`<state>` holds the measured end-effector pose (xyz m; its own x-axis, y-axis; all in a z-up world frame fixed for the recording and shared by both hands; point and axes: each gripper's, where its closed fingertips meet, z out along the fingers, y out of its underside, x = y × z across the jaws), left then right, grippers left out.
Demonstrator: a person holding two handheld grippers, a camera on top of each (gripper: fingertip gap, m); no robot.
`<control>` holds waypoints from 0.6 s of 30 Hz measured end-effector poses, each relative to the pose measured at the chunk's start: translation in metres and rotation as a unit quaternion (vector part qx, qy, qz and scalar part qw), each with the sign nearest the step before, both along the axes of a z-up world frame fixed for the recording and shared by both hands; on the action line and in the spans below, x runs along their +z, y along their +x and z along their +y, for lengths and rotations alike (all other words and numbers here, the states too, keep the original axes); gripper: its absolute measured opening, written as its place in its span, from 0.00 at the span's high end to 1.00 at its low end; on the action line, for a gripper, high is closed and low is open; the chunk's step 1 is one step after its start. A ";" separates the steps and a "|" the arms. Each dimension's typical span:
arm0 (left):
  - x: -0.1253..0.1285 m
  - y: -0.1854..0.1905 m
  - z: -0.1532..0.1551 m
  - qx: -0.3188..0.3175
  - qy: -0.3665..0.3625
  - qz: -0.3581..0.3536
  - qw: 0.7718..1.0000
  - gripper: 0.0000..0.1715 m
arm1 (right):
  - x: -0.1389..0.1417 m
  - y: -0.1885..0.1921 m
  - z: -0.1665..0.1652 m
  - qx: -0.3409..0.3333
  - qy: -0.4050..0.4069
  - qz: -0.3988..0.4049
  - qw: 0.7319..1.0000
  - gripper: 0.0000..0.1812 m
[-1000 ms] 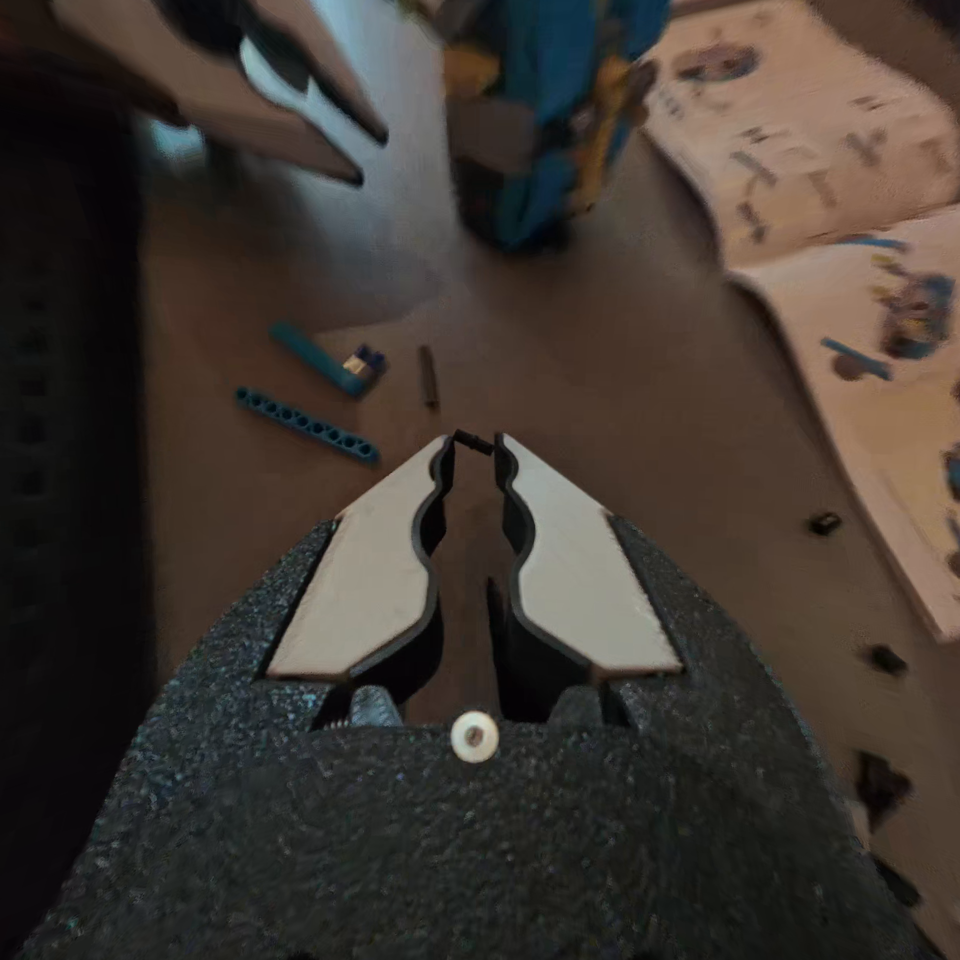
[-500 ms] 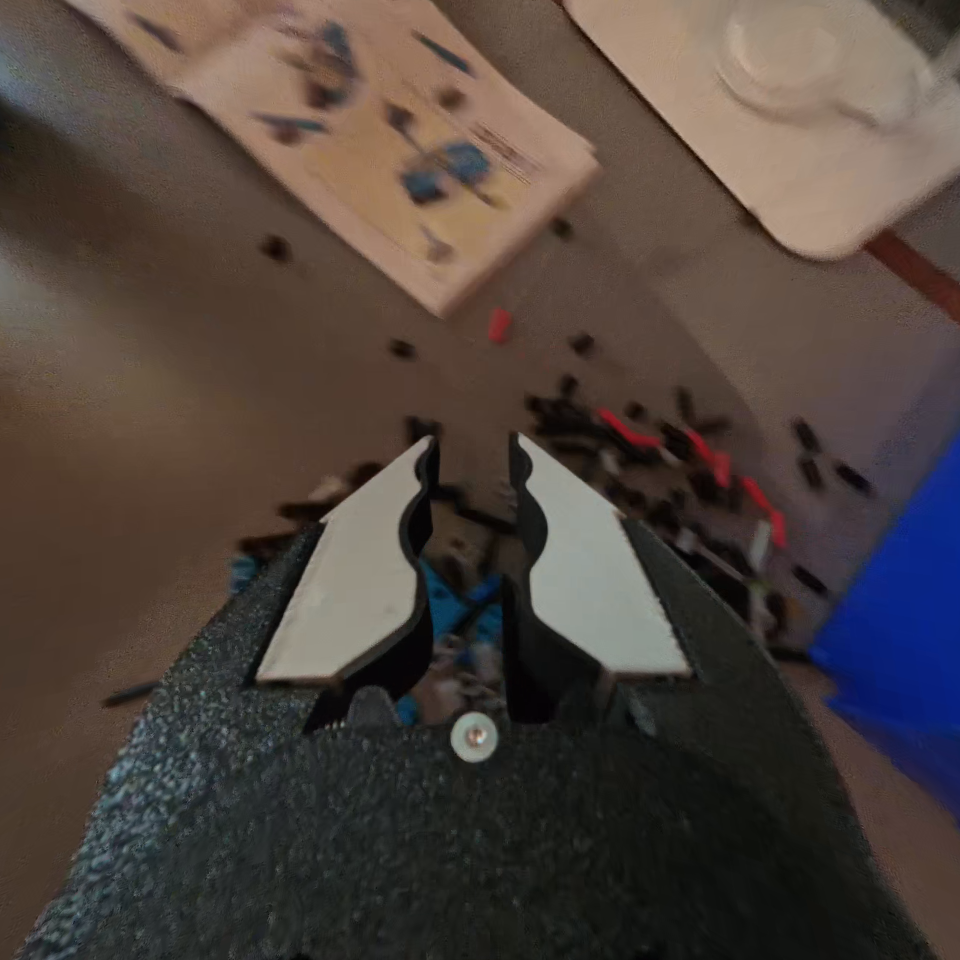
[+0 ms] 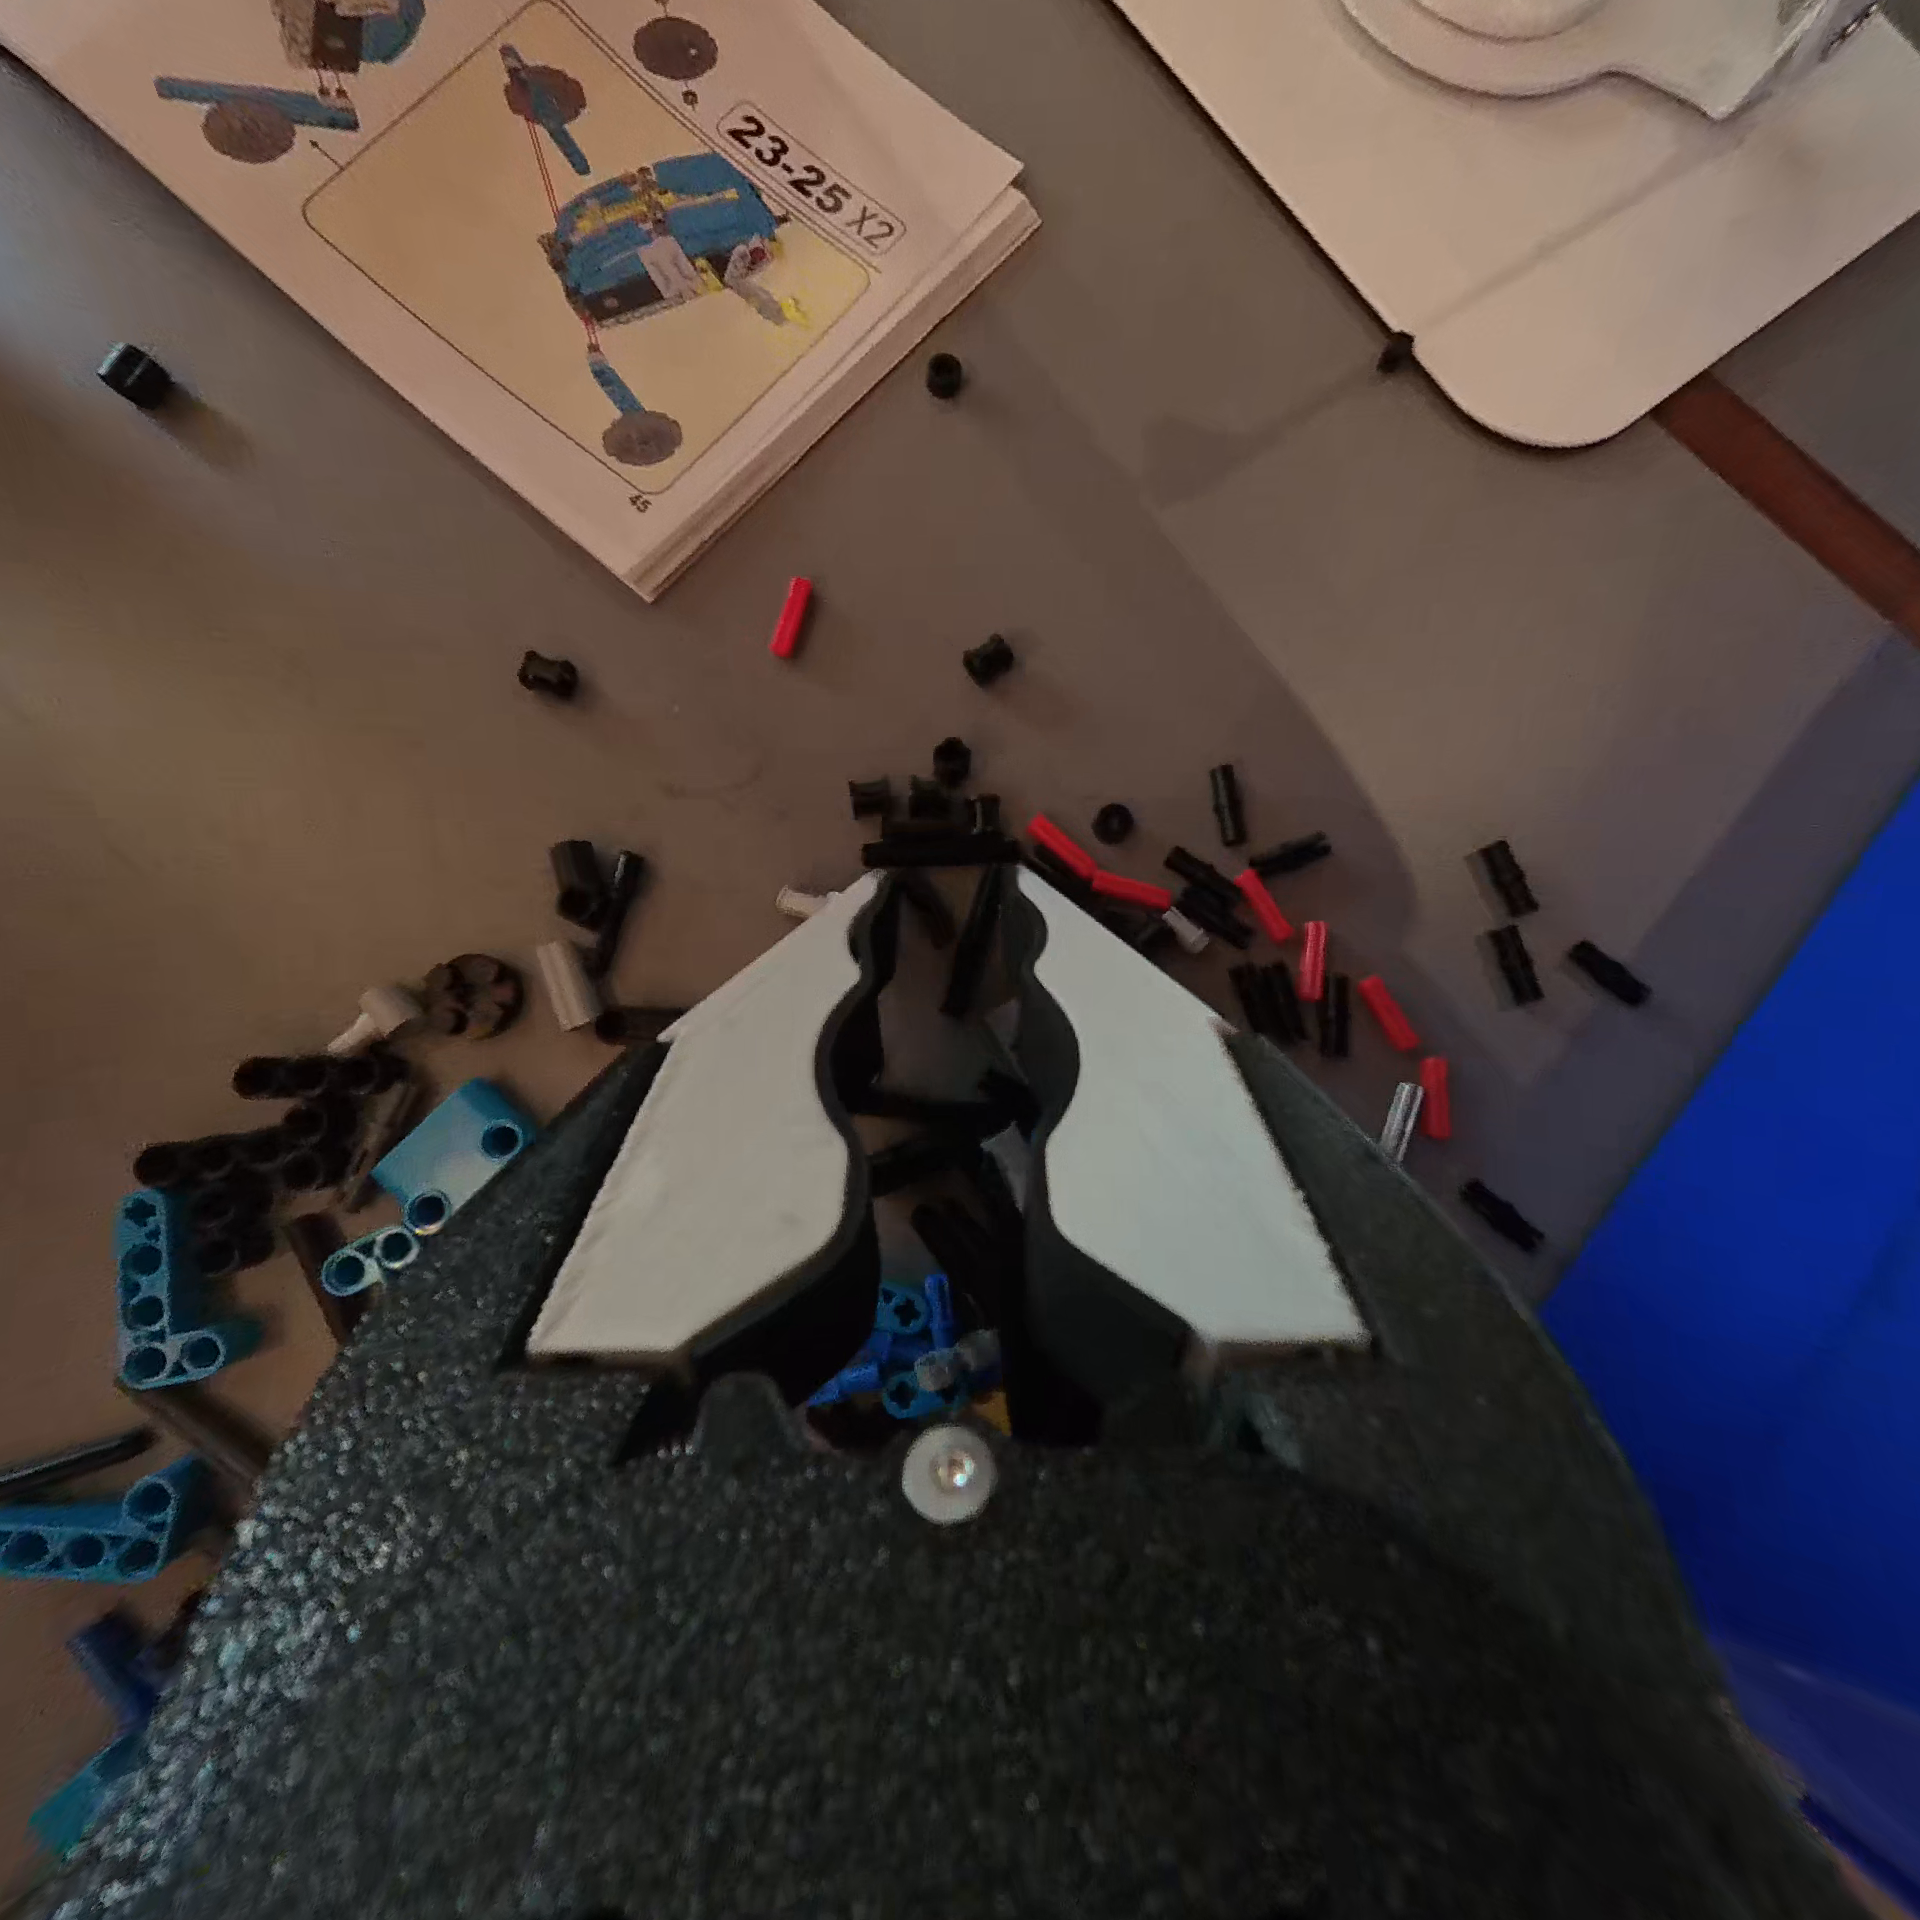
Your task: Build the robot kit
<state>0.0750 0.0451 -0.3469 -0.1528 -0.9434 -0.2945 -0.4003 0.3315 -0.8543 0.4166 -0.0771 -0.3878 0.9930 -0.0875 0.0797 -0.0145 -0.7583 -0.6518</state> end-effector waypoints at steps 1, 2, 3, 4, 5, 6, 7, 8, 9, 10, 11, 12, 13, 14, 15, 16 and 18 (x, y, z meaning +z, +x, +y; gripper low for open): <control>0.000 0.000 0.000 0.000 0.000 0.000 1.000 0.92 | 0.000 0.000 -0.001 0.001 -0.005 -0.007 1.000 0.89; 0.000 0.000 0.000 0.000 -0.001 -0.001 1.000 0.92 | 0.002 0.000 -0.002 0.004 -0.009 -0.017 1.000 0.89; 0.000 0.000 0.000 0.000 -0.001 -0.001 1.000 0.92 | 0.002 -0.002 -0.001 0.011 -0.010 -0.025 1.000 0.89; 0.001 0.000 0.000 0.000 -0.001 -0.001 1.000 0.92 | 0.001 -0.004 -0.001 0.017 -0.017 -0.030 0.999 0.89; 0.000 0.000 0.000 0.000 -0.002 -0.001 1.000 0.92 | -0.002 -0.005 -0.002 0.022 -0.027 -0.034 0.999 0.89; 0.000 0.000 0.000 0.000 -0.001 -0.001 1.000 0.92 | -0.001 -0.007 -0.001 0.028 -0.024 -0.039 0.999 0.89; 0.000 0.000 0.000 0.000 -0.001 0.000 1.000 0.92 | -0.001 -0.008 0.000 0.033 -0.025 -0.040 0.998 0.89; 0.000 0.000 0.000 0.000 0.000 0.000 1.000 0.92 | -0.001 -0.009 0.001 0.035 -0.024 -0.038 0.998 0.90; 0.000 0.000 0.000 0.000 0.000 0.000 1.000 0.92 | -0.002 -0.009 0.001 0.036 -0.024 -0.030 0.999 0.91; 0.000 0.000 0.000 0.000 0.000 0.001 1.000 0.92 | -0.003 -0.010 0.001 0.035 -0.025 -0.017 0.999 0.92; 0.000 0.000 0.000 0.000 0.000 0.001 1.000 0.92 | -0.003 -0.012 0.000 0.034 -0.024 -0.003 0.999 0.95; 0.000 0.000 0.000 0.000 0.000 0.000 1.000 0.92 | -0.004 -0.014 -0.001 0.033 -0.022 0.009 0.999 0.97; 0.000 0.000 0.000 0.000 0.000 0.000 1.000 0.92 | -0.004 -0.014 -0.001 0.032 -0.020 0.016 0.999 0.97; 0.000 0.000 0.000 0.000 0.000 0.000 1.000 0.92 | -0.004 -0.014 -0.001 0.030 -0.020 0.016 0.999 0.98; 0.000 0.000 0.000 0.000 0.000 0.000 1.000 0.92 | -0.004 -0.014 -0.001 0.029 -0.023 0.015 0.999 0.98; 0.000 0.000 0.000 0.001 0.000 0.000 1.000 0.92 | -0.004 -0.013 -0.001 0.026 -0.025 0.012 0.999 0.98; 0.000 0.000 0.000 0.001 0.000 -0.001 1.000 0.92 | 0.001 -0.013 -0.002 0.025 -0.027 -0.006 0.999 0.98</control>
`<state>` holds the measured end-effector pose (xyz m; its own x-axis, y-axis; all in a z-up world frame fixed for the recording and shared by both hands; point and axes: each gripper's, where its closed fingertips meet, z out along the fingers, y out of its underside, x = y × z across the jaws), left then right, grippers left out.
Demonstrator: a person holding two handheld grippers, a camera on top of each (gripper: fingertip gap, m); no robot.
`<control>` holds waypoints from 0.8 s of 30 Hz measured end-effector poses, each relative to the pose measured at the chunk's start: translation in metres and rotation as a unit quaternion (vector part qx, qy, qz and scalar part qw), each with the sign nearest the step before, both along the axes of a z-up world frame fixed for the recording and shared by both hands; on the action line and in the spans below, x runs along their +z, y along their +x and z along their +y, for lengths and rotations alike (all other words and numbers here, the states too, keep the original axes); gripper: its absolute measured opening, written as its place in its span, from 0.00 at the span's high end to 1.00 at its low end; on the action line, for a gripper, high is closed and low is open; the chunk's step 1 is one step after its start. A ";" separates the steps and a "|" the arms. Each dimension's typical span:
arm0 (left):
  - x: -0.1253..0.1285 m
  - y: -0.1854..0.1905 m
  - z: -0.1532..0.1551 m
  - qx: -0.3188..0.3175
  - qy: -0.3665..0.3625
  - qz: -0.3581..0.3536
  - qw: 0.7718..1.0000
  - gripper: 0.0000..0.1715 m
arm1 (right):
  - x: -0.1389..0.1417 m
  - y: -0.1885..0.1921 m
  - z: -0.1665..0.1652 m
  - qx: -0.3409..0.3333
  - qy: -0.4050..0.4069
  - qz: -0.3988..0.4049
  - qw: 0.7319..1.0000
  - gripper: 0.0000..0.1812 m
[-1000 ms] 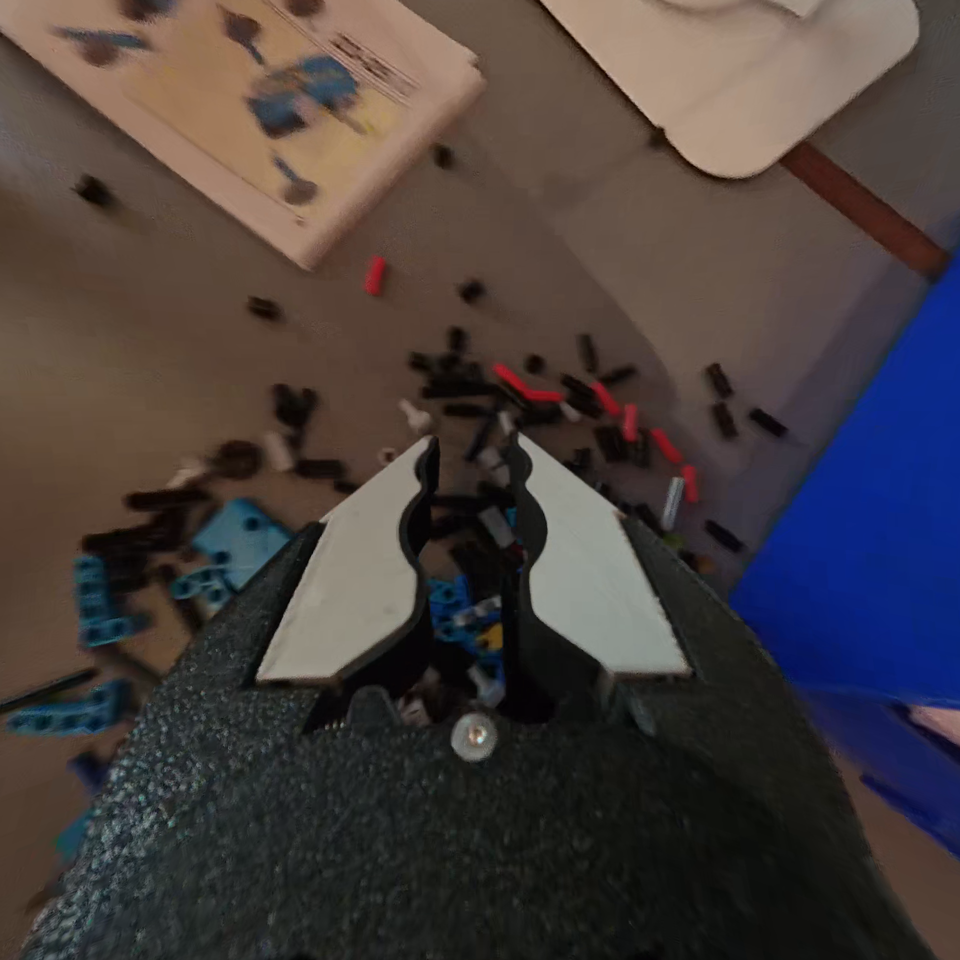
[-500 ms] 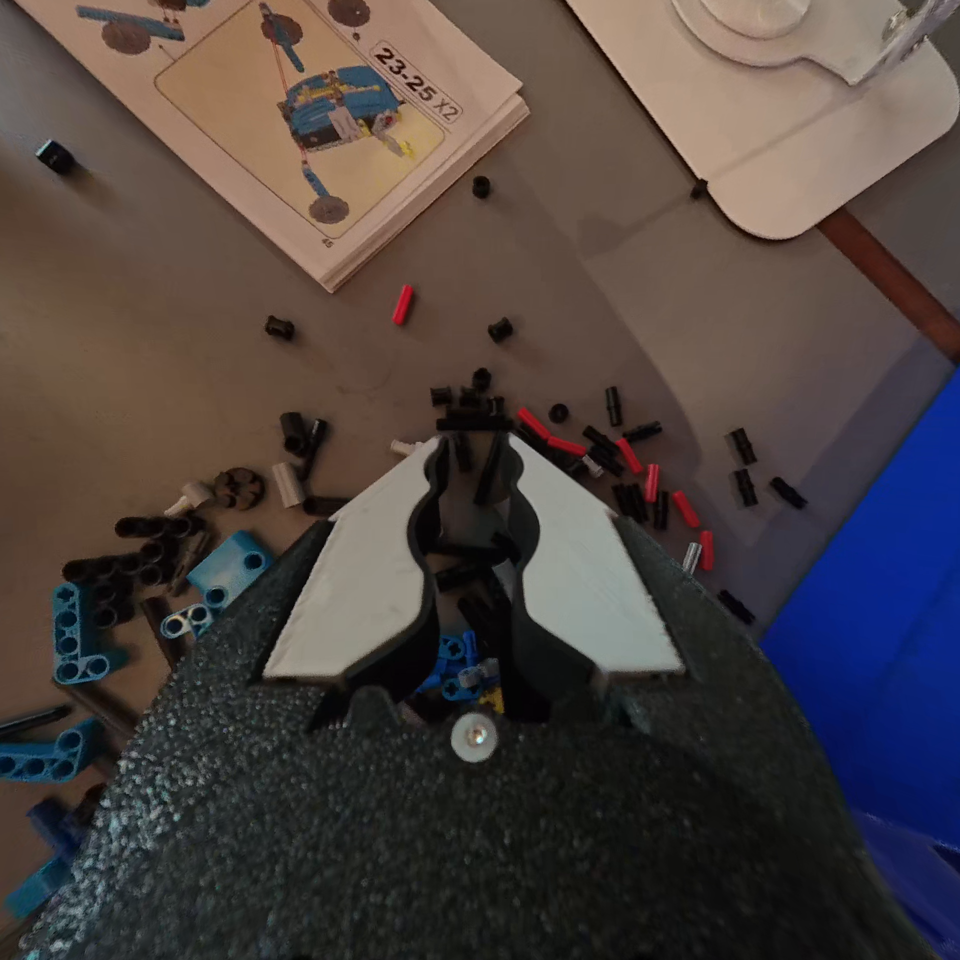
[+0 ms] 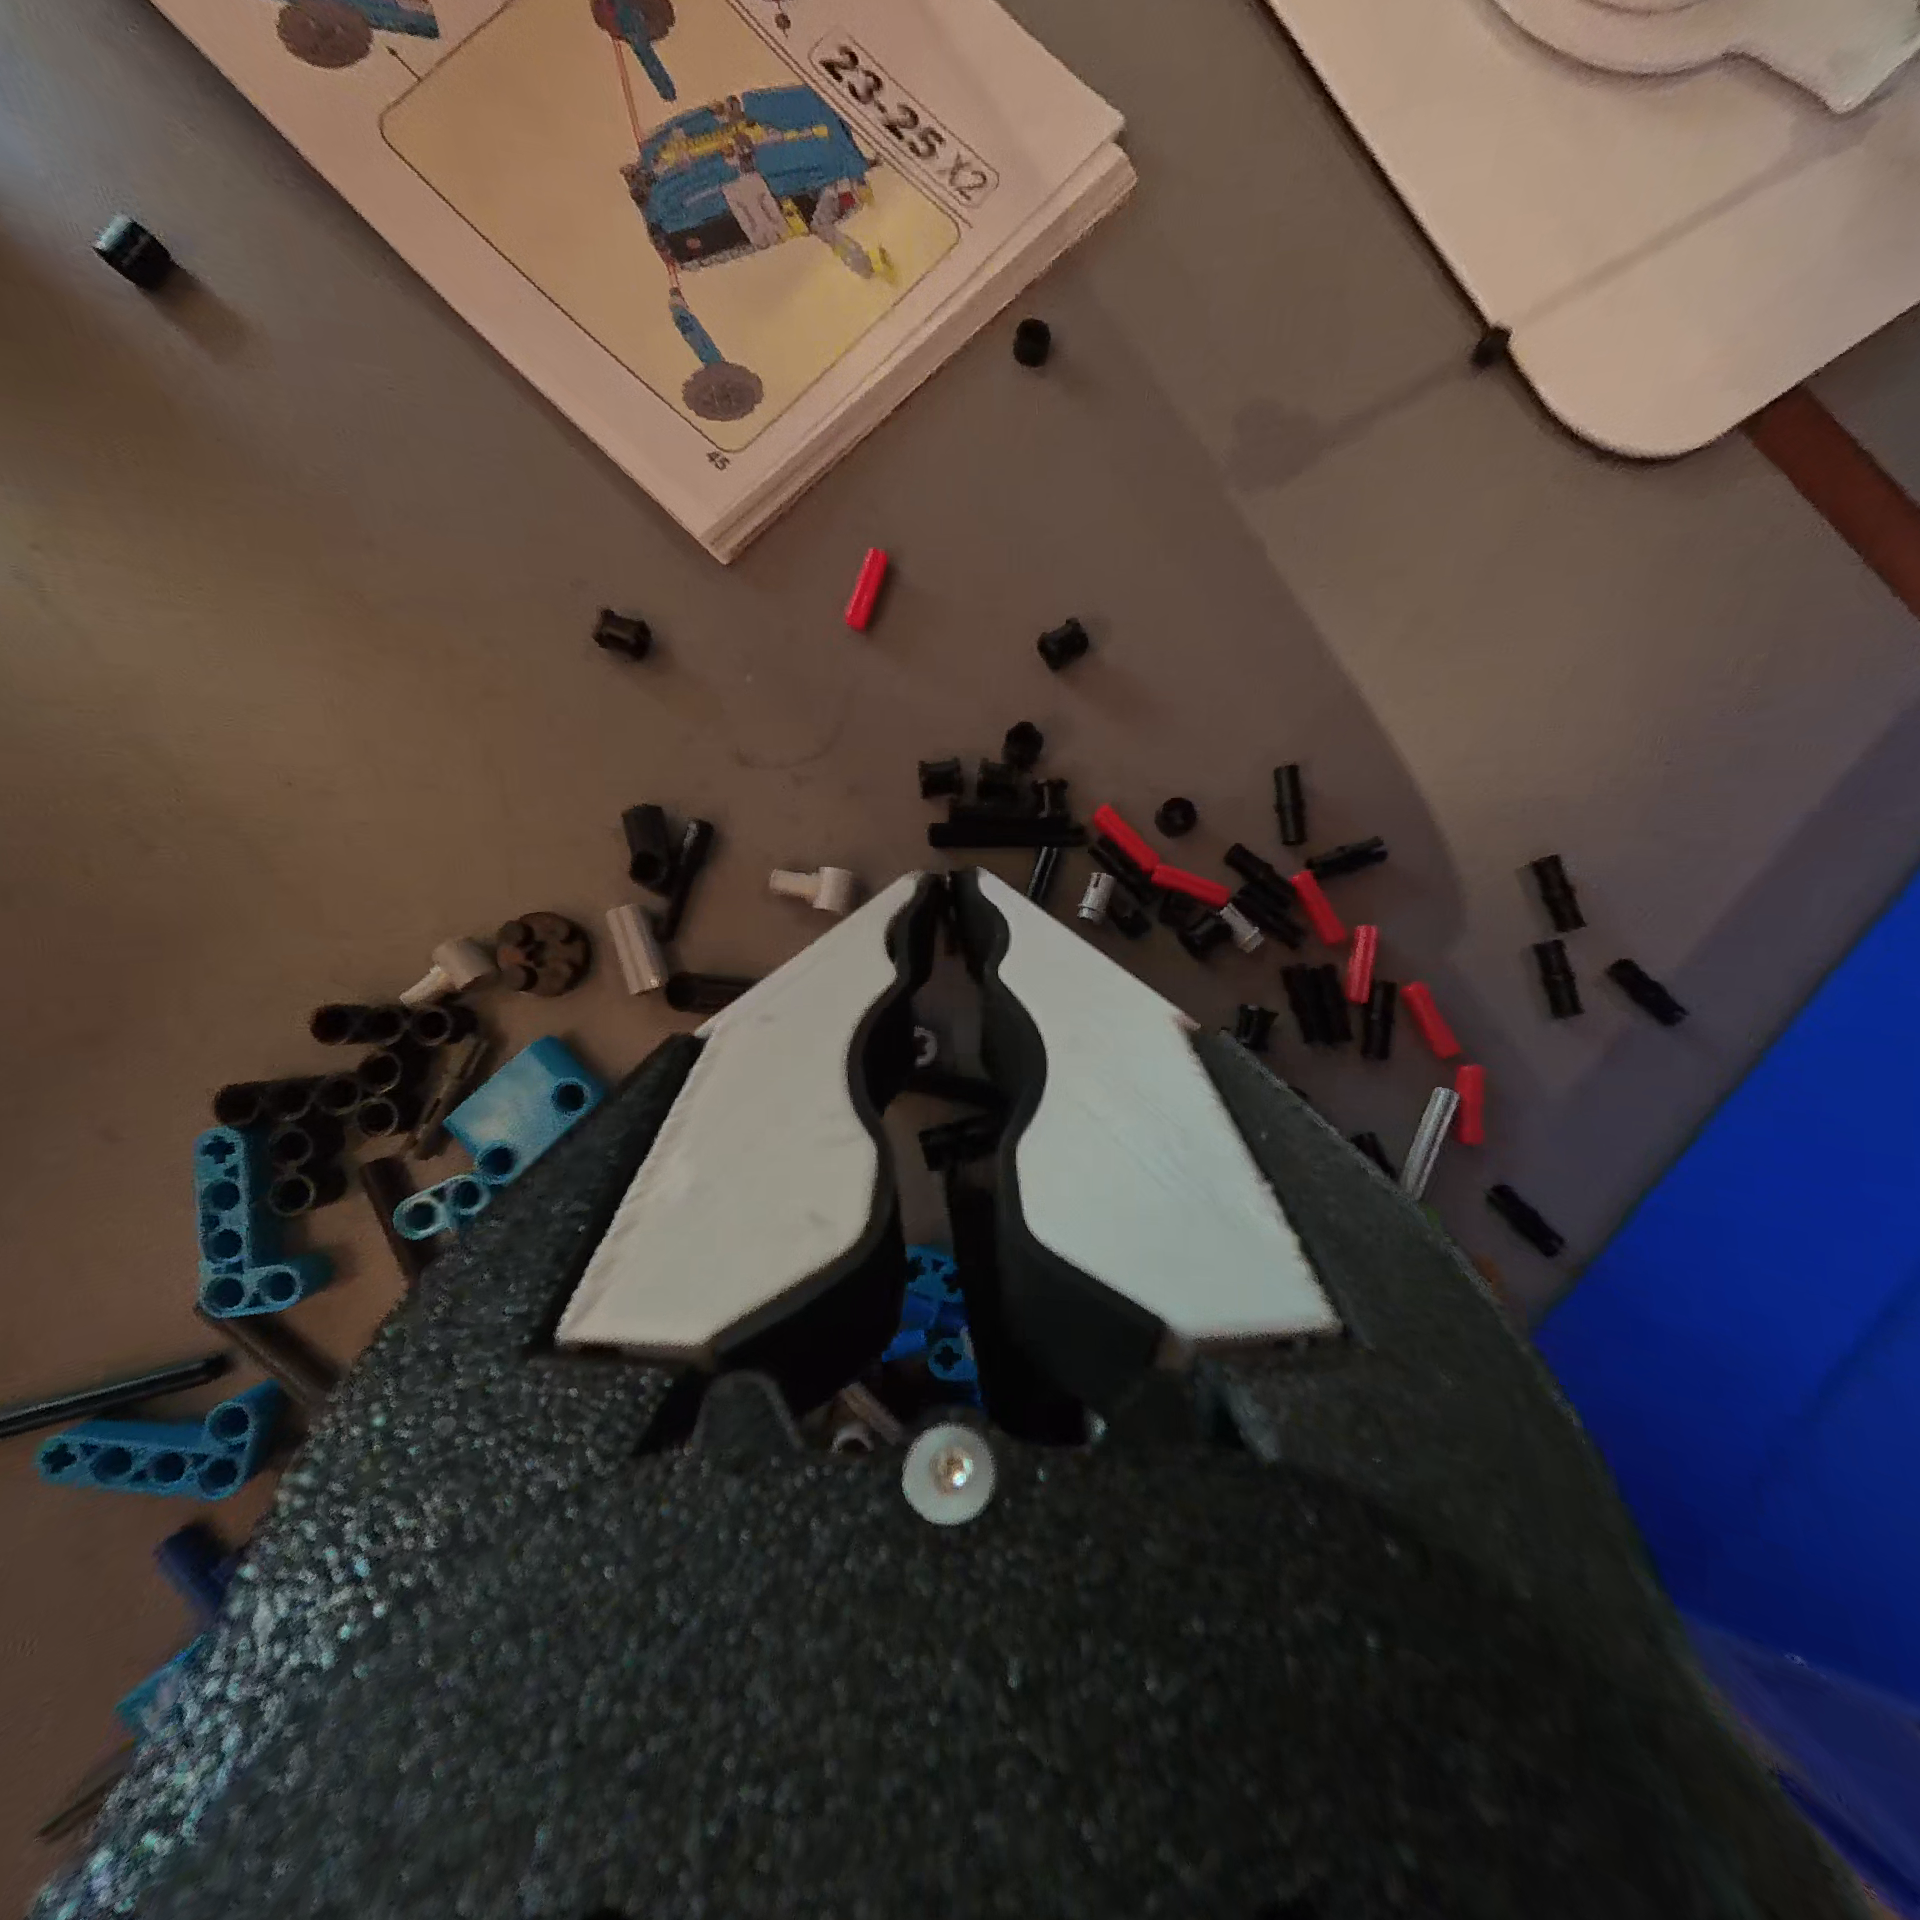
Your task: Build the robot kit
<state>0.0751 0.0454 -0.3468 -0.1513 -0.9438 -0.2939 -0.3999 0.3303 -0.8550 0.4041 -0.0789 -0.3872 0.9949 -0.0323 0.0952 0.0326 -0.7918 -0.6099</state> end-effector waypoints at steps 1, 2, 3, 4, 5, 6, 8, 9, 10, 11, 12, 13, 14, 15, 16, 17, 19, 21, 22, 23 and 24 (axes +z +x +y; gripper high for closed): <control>0.000 0.000 0.000 0.000 0.000 0.000 1.000 0.92 | 0.007 -0.005 0.002 0.005 0.011 -0.002 1.000 0.98; 0.000 0.000 0.000 0.000 -0.001 0.000 1.000 0.92 | 0.018 -0.014 0.007 0.013 0.027 0.001 1.000 0.98; 0.000 0.000 0.000 0.001 -0.001 0.000 1.000 0.92 | 0.030 -0.031 0.014 0.031 0.043 0.007 0.999 0.98; 0.000 0.000 0.000 0.001 -0.001 0.001 1.000 0.92 | 0.041 -0.054 0.024 0.061 0.059 0.010 0.996 0.98; 0.000 0.000 0.000 0.001 -0.001 0.002 1.000 0.92 | 0.049 -0.084 0.037 0.099 0.076 0.016 0.992 0.98; -0.001 0.000 0.000 0.001 -0.001 0.003 1.000 0.92 | 0.052 -0.120 0.049 0.141 0.087 0.033 0.986 0.98; -0.001 0.000 0.000 0.001 -0.001 0.004 1.000 0.92 | 0.037 -0.186 0.065 0.216 0.063 0.070 0.972 0.98; -0.001 0.000 0.000 0.001 0.000 0.003 1.000 0.92 | 0.027 -0.206 0.069 0.238 0.043 0.066 0.968 0.98; -0.001 0.000 0.000 0.001 0.001 0.002 1.000 0.92 | 0.019 -0.224 0.072 0.260 0.034 0.069 0.962 0.97; -0.001 0.000 0.000 0.000 0.002 0.002 1.000 0.92 | 0.012 -0.238 0.073 0.276 0.023 0.080 0.957 0.97; -0.001 0.000 0.000 0.000 0.003 0.002 1.000 0.92 | 0.005 -0.244 0.074 0.281 0.009 0.089 0.955 0.97; -0.001 0.000 0.000 0.000 0.004 0.003 1.000 0.92 | -0.001 -0.248 0.074 0.283 -0.001 0.096 0.954 0.97; -0.001 0.000 0.000 0.000 0.004 0.003 1.000 0.92 | -0.005 -0.249 0.074 0.283 -0.005 0.098 0.954 0.97; -0.001 0.000 0.000 0.000 0.005 0.002 1.000 0.92 | -0.005 -0.250 0.075 0.282 0.004 0.101 0.954 0.97; -0.001 0.000 0.000 0.000 0.006 0.002 1.000 0.92 | -0.005 -0.249 0.075 0.281 0.003 0.101 0.954 0.97; -0.001 0.000 -0.001 -0.001 0.006 0.002 1.000 0.92 | -0.004 -0.248 0.075 0.279 0.004 0.106 0.955 0.93; -0.001 0.000 -0.001 -0.001 0.006 0.003 1.000 0.92 | 0.005 -0.239 0.084 0.254 0.025 0.107 0.961 0.87; -0.001 0.000 -0.001 -0.001 0.005 0.003 1.000 0.92 | 0.017 -0.206 0.105 0.171 0.066 0.074 0.980 0.90; -0.001 0.000 -0.001 -0.001 0.005 0.002 1.000 0.92 | 0.019 -0.186 0.113 0.119 0.076 0.064 0.988 0.90; -0.001 0.000 -0.001 -0.001 0.005 0.002 1.000 0.92 | 0.019 -0.173 0.118 0.083 0.077 0.068 0.991 0.89; -0.001 0.000 -0.001 -0.001 0.006 0.002 1.000 0.92 | 0.015 -0.165 0.120 0.061 0.071 0.074 0.993 0.89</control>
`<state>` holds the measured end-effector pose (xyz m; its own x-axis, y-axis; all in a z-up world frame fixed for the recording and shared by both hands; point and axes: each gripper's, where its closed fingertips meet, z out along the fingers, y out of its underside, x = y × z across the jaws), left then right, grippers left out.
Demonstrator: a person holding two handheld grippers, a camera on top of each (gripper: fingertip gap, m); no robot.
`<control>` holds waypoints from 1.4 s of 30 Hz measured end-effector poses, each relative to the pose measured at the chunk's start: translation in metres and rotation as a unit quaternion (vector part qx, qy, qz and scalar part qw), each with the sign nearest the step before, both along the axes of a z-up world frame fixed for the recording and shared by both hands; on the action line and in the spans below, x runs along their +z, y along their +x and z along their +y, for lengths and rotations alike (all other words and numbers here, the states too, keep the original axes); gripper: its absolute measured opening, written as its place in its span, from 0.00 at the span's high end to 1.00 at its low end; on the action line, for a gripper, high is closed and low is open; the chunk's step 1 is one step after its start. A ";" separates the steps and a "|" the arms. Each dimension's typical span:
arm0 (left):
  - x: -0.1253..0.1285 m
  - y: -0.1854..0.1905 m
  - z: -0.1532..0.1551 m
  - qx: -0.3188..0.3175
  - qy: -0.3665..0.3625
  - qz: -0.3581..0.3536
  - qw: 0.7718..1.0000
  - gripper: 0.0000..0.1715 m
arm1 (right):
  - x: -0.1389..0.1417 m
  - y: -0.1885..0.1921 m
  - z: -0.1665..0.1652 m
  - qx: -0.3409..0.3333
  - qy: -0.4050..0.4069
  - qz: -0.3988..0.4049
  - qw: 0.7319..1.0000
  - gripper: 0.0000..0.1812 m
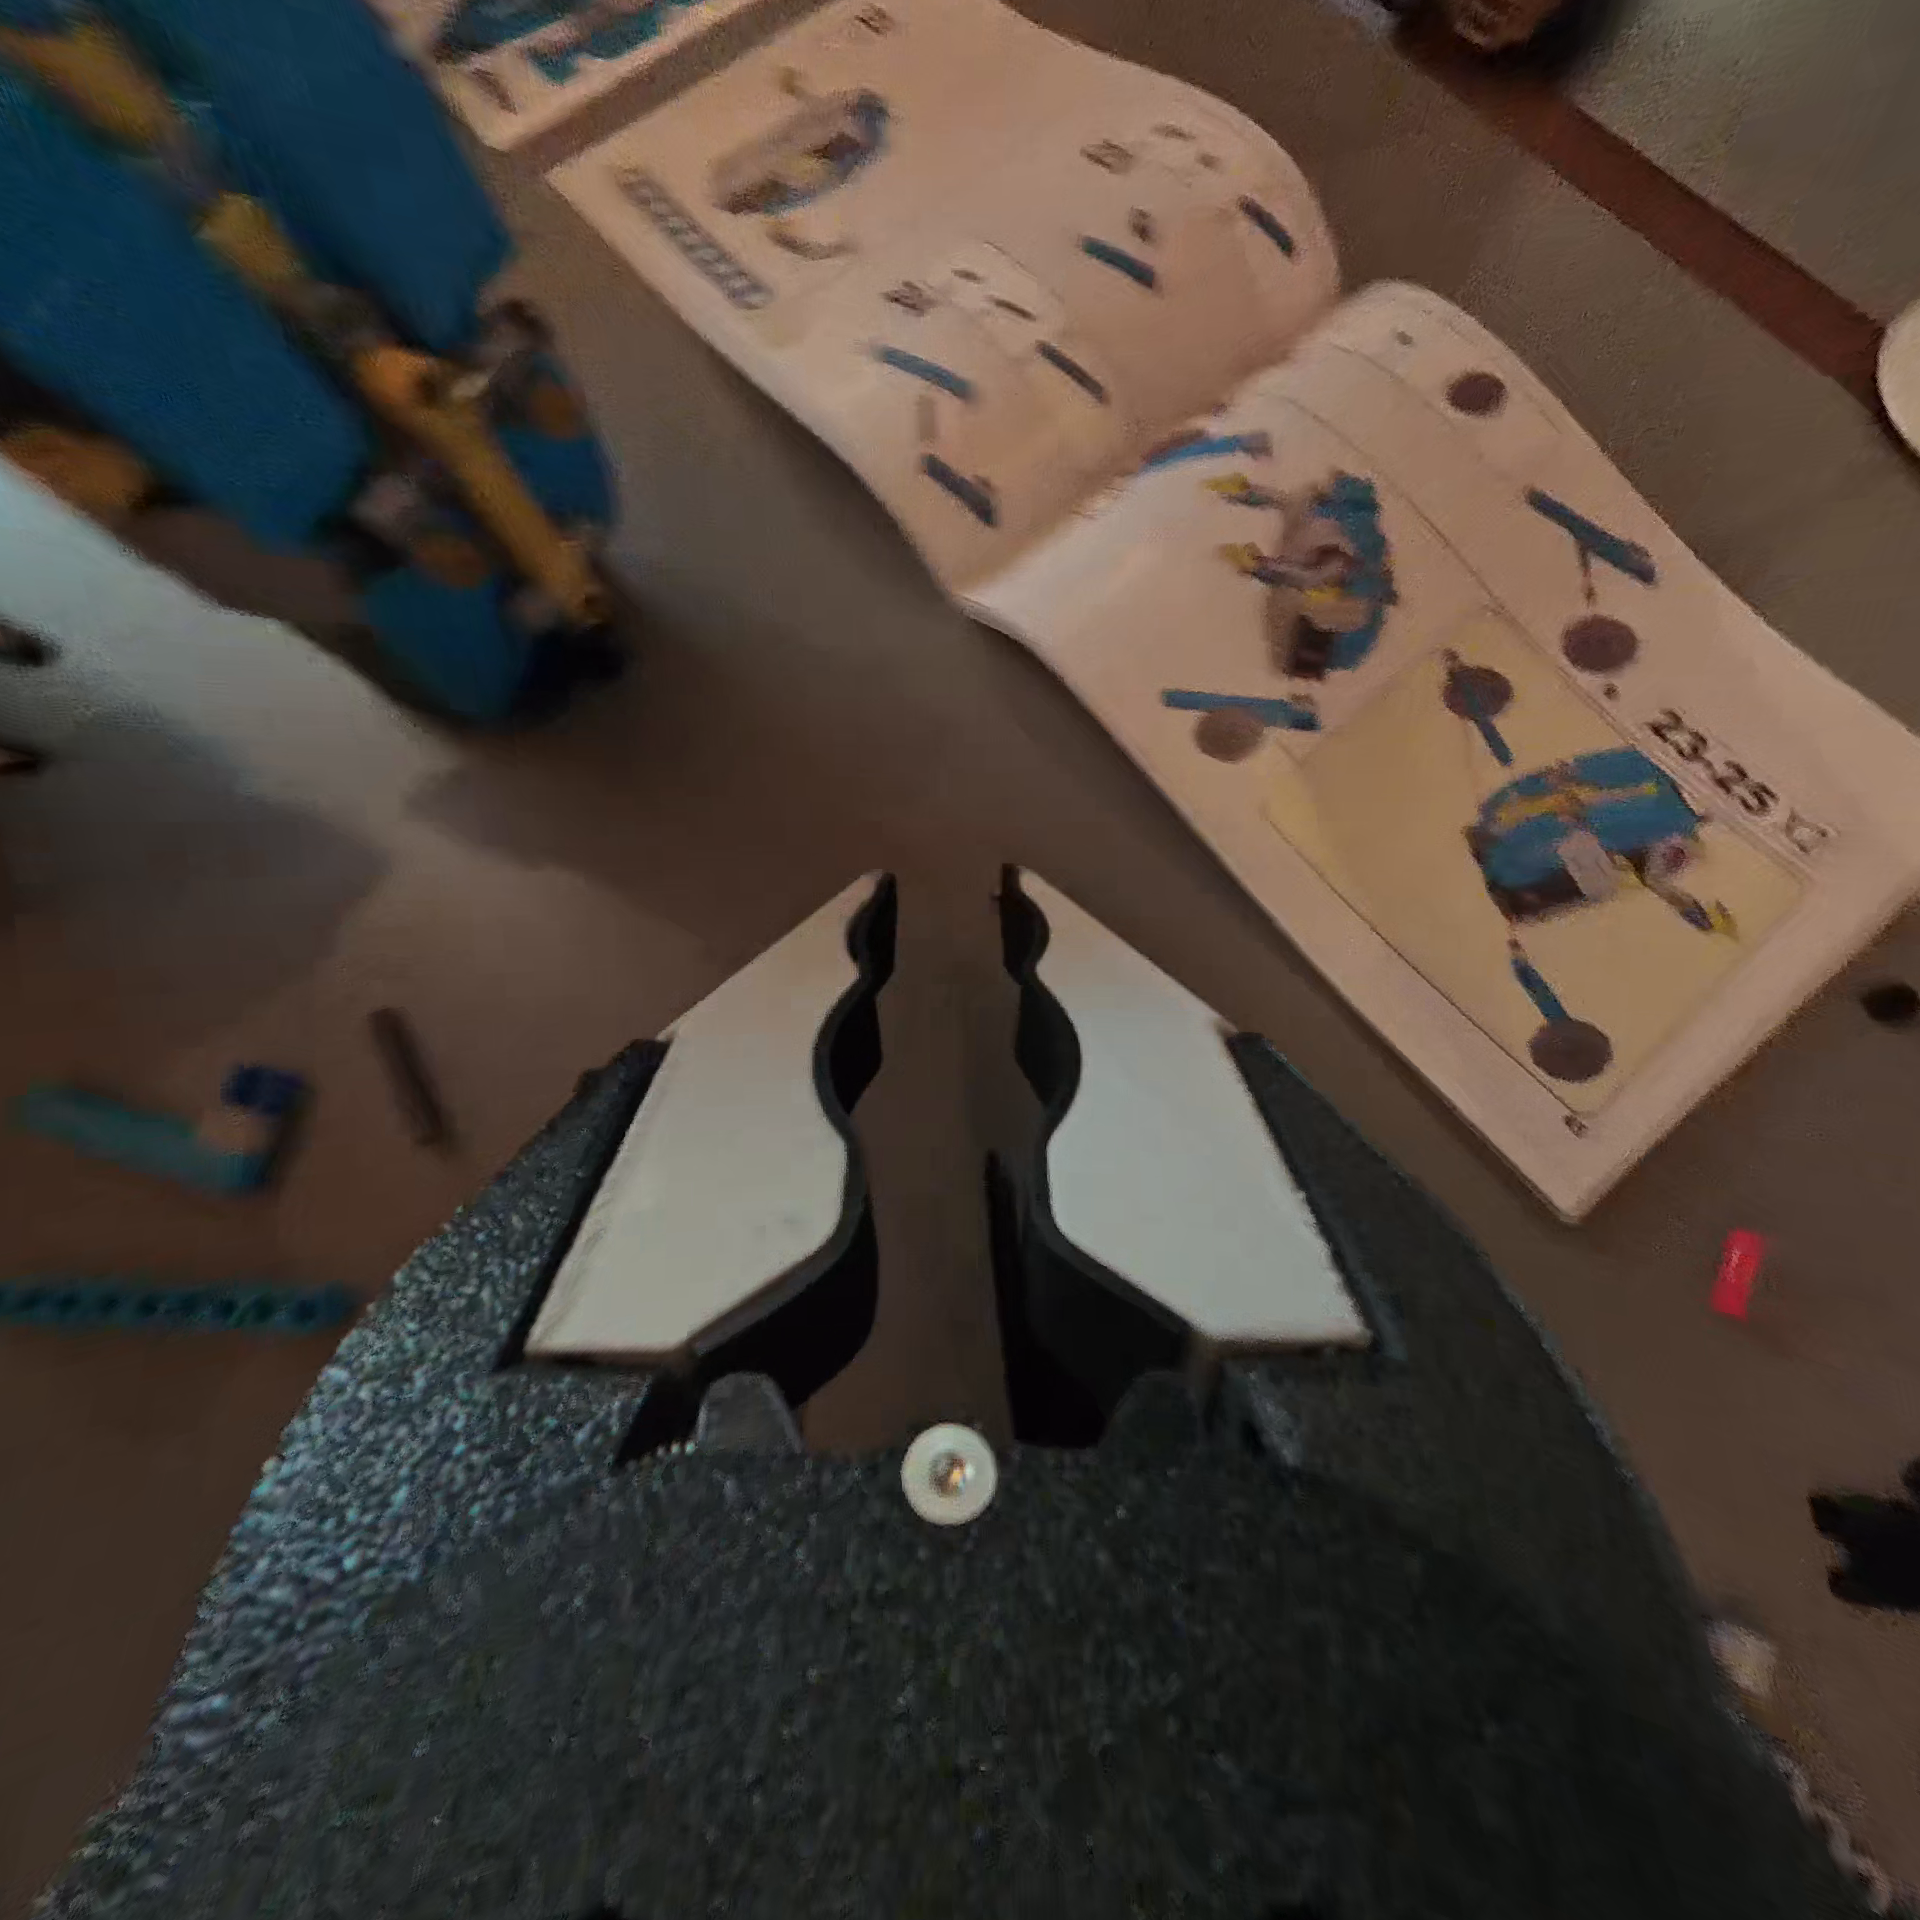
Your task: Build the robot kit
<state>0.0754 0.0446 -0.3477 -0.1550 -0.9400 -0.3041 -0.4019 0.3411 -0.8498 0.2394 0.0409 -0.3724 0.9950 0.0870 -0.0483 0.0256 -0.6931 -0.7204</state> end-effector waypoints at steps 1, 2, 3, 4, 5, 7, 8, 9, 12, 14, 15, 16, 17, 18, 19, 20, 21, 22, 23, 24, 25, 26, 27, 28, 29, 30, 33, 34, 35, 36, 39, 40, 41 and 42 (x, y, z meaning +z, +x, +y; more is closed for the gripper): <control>0.000 0.000 0.000 0.000 0.000 0.000 1.000 0.92 | -0.005 0.006 0.001 -0.014 -0.009 -0.002 1.000 0.88; 0.000 0.000 0.000 0.000 0.001 0.000 1.000 0.92 | -0.009 0.008 0.002 -0.019 -0.013 -0.003 1.000 0.87; 0.000 0.000 0.000 -0.001 0.001 0.000 1.000 0.92 | -0.013 0.009 0.004 -0.023 -0.016 -0.003 1.000 0.88; 0.000 0.000 0.000 -0.001 0.001 0.001 1.000 0.92 | -0.018 0.011 0.004 -0.029 -0.025 -0.008 0.999 0.89; -0.001 0.000 0.000 -0.001 0.001 0.001 1.000 0.92 | -0.020 0.012 0.005 -0.028 -0.028 -0.013 0.999 0.91; -0.001 0.000 0.000 -0.001 0.002 0.001 1.000 0.92 | -0.019 0.013 0.004 -0.024 -0.029 -0.024 0.999 0.96; -0.001 0.000 -0.001 -0.001 0.002 0.001 1.000 0.92 | -0.018 0.016 0.003 -0.023 -0.030 -0.037 0.999 0.96; 0.000 0.000 0.000 -0.001 0.003 0.000 1.000 0.92 | -0.014 0.021 0.001 -0.025 -0.023 -0.053 0.998 0.96; 0.000 0.000 0.000 -0.001 0.002 0.000 1.000 0.92 | 0.010 0.066 -0.026 -0.070 -0.017 -0.096 0.993 0.96; 0.000 0.000 0.000 0.000 0.001 0.000 1.000 0.92 | 0.018 0.112 -0.065 -0.124 -0.033 -0.090 0.988 0.96; -0.001 0.000 0.000 0.000 0.001 0.002 1.000 0.92 | 0.015 0.132 -0.088 -0.152 -0.049 -0.076 0.984 0.95; -0.001 0.000 0.000 0.000 0.001 0.003 1.000 0.92 | 0.012 0.144 -0.105 -0.168 -0.055 -0.055 0.983 0.95; -0.001 0.000 0.000 -0.001 0.001 0.004 1.000 0.92 | 0.011 0.150 -0.117 -0.173 -0.053 -0.041 0.983 0.95; -0.002 0.000 0.000 -0.001 0.002 0.004 1.000 0.92 | 0.009 0.154 -0.126 -0.178 -0.060 -0.044 0.981 0.95; -0.002 0.000 -0.001 -0.001 0.003 0.005 1.000 0.92 | 0.006 0.156 -0.133 -0.178 -0.069 -0.054 0.980 0.95; -0.002 0.000 -0.001 -0.001 0.004 0.006 1.000 0.92 | 0.003 0.157 -0.135 -0.176 -0.074 -0.062 0.980 0.95; -0.002 0.000 -0.001 -0.002 0.005 0.006 1.000 0.92 | -0.001 0.156 -0.136 -0.173 -0.079 -0.061 0.980 0.95; -0.002 0.000 -0.001 -0.002 0.007 0.005 1.000 0.92 | -0.004 0.158 -0.137 -0.177 -0.088 -0.062 0.978 0.95; -0.002 0.000 -0.001 -0.002 0.008 0.004 1.000 0.92 | -0.007 0.160 -0.138 -0.182 -0.096 -0.062 0.977 0.95; -0.002 0.000 -0.001 -0.001 0.009 0.004 1.000 0.92 | -0.009 0.162 -0.139 -0.184 -0.099 -0.061 0.976 0.94; -0.002 0.000 -0.001 -0.001 0.009 0.004 1.000 0.92 | -0.010 0.164 -0.139 -0.188 -0.101 -0.059 0.975 0.93; -0.002 0.000 -0.001 -0.001 0.009 0.004 1.000 0.92 | -0.010 0.166 -0.138 -0.193 -0.100 -0.059 0.974 0.90; -0.002 0.000 -0.001 -0.001 0.008 0.004 1.000 0.92 | -0.005 0.167 -0.133 -0.197 -0.087 -0.059 0.975 0.90; -0.002 0.000 -0.001 -0.001 0.007 0.005 1.000 0.92 | 0.002 0.167 -0.124 -0.198 -0.066 -0.059 0.976 0.90; -0.002 0.000 -0.001 -0.001 0.006 0.005 1.000 0.92 | 0.010 0.167 -0.112 -0.194 -0.046 -0.062 0.978 0.90; -0.002 0.000 -0.001 -0.001 0.006 0.005 1.000 0.92 | 0.016 0.166 -0.097 -0.187 -0.029 -0.066 0.980 0.90; -0.002 0.000 -0.001 -0.002 0.009 0.005 1.000 0.92 | 0.015 0.157 -0.049 -0.149 -0.024 -0.061 0.987 0.85; -0.002 0.000 -0.001 -0.002 0.009 0.004 1.000 0.92 | 0.011 0.161 -0.037 -0.151 -0.033 -0.060 0.986 0.85; -0.002 0.000 -0.001 -0.001 0.009 0.004 1.000 0.92 | 0.008 0.167 -0.026 -0.157 -0.032 -0.054 0.986 0.86; -0.001 0.000 -0.001 -0.001 0.008 0.003 1.000 0.92 | 0.005 0.172 -0.016 -0.162 -0.028 -0.038 0.986 0.88; -0.001 0.000 0.000 0.001 0.003 0.001 1.000 0.92 | -0.014 0.183 -0.007 -0.171 -0.065 0.006 0.983 0.88; -0.001 0.000 0.000 0.002 0.002 0.001 1.000 0.92 | -0.019 0.186 -0.007 -0.172 -0.071 0.006 0.982 0.88; 0.000 0.000 0.000 0.002 0.001 0.000 1.000 0.92 | -0.019 0.187 -0.004 -0.173 -0.066 0.009 0.983 0.88; 0.000 0.000 0.000 0.001 0.000 0.001 1.000 0.92 | -0.020 0.187 -0.003 -0.175 -0.062 0.019 0.982 0.90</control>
